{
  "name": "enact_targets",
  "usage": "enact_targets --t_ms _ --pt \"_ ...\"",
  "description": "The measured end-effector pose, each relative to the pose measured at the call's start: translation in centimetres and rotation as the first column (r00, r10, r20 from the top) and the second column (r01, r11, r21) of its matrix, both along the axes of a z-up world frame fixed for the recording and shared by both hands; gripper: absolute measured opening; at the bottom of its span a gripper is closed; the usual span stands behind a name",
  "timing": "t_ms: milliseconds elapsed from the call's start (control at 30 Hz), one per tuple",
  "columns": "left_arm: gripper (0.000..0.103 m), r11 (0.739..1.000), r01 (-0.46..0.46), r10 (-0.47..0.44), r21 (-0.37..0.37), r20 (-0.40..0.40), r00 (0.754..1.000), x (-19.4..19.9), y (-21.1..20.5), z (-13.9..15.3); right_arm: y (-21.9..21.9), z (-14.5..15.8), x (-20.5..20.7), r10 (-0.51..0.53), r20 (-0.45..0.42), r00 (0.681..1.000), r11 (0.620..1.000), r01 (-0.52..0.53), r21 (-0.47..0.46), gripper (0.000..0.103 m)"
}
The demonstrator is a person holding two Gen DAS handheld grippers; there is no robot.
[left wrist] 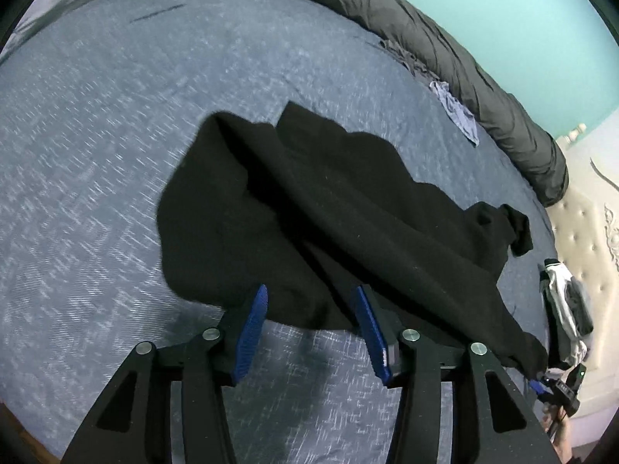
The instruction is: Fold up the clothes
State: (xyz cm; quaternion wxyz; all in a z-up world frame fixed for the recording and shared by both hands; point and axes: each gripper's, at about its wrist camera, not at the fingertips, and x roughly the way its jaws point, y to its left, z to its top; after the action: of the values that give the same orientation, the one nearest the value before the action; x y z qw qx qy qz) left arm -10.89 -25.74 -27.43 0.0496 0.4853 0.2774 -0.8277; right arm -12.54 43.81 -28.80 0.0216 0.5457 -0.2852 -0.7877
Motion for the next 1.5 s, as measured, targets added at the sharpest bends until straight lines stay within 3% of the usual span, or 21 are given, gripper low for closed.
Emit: enact_targets --t_ms 367,433,467,500,600,633,733,900,1067,1167,1267,1433,1500 --pt "0.052 0.999 -0.015 0.015 0.044 -0.011 1.000 -1.8 1.1 -2.7 1.0 -1.8 -1.2 -0.088 0.002 0.996 0.994 0.088 -0.072 0.061" --pt "0.046 1.000 -0.008 0.009 0.030 -0.015 1.000 -2.0 1.1 -2.7 0.8 -1.6 -1.5 -0.078 -0.002 0.997 0.995 0.077 -0.059 0.061" --pt "0.032 1.000 -0.008 0.008 0.024 -0.016 1.000 -2.1 1.1 -2.6 0.7 -1.5 -1.6 -0.074 -0.003 0.997 0.996 0.074 -0.051 0.060" --pt "0.021 1.000 -0.011 0.012 0.023 -0.017 1.000 -2.1 1.0 -2.6 0.5 -1.5 -1.6 -0.070 -0.005 0.998 0.997 0.069 -0.041 0.057" --pt "0.009 1.000 -0.018 0.019 0.026 -0.027 0.999 -1.8 0.7 -2.3 0.0 -1.2 -1.8 -0.050 -0.008 0.999 0.999 0.051 0.006 0.026" --pt "0.008 1.000 -0.015 0.015 0.023 -0.031 0.999 -1.7 0.7 -2.1 -0.2 -1.1 -1.8 -0.044 -0.009 0.999 0.999 0.044 0.022 0.015" --pt "0.006 1.000 0.000 0.001 0.016 -0.054 0.999 -1.2 0.7 -1.0 -0.7 -0.5 -1.8 -0.035 -0.024 0.999 0.998 0.036 0.050 0.004" --pt "0.005 1.000 0.024 -0.022 0.019 -0.103 0.994 1.1 0.8 1.5 -0.6 1.7 -1.3 -0.013 -0.068 0.998 0.998 0.018 0.064 0.003" --pt "0.000 0.999 -0.005 0.010 0.036 -0.153 0.988 5.8 0.4 3.6 0.3 4.2 0.2 0.007 -0.106 0.994 0.998 0.001 0.070 0.002" --pt "0.000 1.000 -0.001 0.003 0.019 -0.125 0.992 8.4 0.0 3.2 1.1 4.7 1.4 0.022 -0.100 0.995 0.997 -0.014 0.081 0.002" --pt "0.000 0.998 -0.044 0.048 0.054 -0.088 0.995 10.1 -1.0 1.8 1.4 3.8 2.3 0.030 -0.068 0.997 0.996 -0.024 0.088 0.002" --pt "0.000 0.995 -0.081 0.084 0.058 -0.054 0.995 8.8 -1.3 1.3 1.6 2.4 3.4 0.016 -0.050 0.999 0.998 -0.013 0.067 0.002" --pt "0.009 0.995 -0.088 0.092 0.055 -0.065 0.994 7.7 -1.1 1.6 1.5 2.1 3.5 0.013 -0.046 0.999 0.998 -0.010 0.064 0.002"
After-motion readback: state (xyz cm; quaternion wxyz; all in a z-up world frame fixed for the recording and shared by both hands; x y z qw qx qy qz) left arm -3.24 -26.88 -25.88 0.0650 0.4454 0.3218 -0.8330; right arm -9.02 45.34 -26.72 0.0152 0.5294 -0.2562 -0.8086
